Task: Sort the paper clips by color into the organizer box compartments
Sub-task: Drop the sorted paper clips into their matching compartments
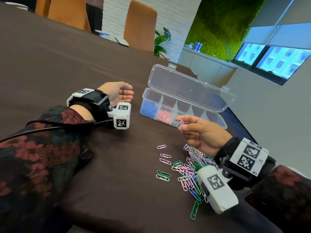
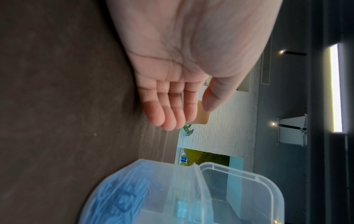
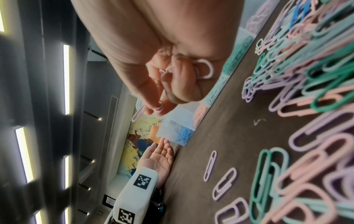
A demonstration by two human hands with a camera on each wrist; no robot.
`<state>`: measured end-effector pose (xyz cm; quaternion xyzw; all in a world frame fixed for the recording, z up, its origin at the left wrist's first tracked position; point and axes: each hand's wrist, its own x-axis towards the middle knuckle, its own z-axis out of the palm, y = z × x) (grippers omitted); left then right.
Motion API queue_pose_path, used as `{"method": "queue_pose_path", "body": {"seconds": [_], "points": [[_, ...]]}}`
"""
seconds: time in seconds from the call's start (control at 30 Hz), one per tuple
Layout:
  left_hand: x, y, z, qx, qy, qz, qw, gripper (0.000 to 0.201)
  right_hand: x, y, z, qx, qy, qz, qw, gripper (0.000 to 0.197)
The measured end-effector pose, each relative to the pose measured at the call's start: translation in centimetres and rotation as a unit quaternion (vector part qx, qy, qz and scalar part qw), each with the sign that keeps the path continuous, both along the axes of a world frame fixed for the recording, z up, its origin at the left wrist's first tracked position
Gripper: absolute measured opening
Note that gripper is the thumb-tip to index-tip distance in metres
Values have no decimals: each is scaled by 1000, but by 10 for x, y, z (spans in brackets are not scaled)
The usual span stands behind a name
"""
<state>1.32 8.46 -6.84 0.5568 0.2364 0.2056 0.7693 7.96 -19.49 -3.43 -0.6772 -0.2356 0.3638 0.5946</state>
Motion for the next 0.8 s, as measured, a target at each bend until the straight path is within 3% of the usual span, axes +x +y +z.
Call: {"method": "queue_pose_path", "body": {"seconds": [0.17, 0.37, 0.57, 0.73, 0.8], "points": [[0, 1, 0, 0, 0, 0, 1000, 21, 13, 0, 4, 33, 16, -65, 997, 27], [1, 3, -2, 2, -4, -1, 1000, 20, 50, -21, 29, 60, -27, -158, 985, 29], [3, 6, -3, 2, -4, -2, 1000, 21, 96, -47, 35, -67, -159, -220, 960, 28], [4, 6, -4, 8, -5, 0, 1000, 21, 117, -51, 30, -198, -240, -214, 926, 22], [4, 7, -4, 9, -5, -3, 1000, 21, 118, -48, 32, -206, -257, -222, 918, 16]]}}
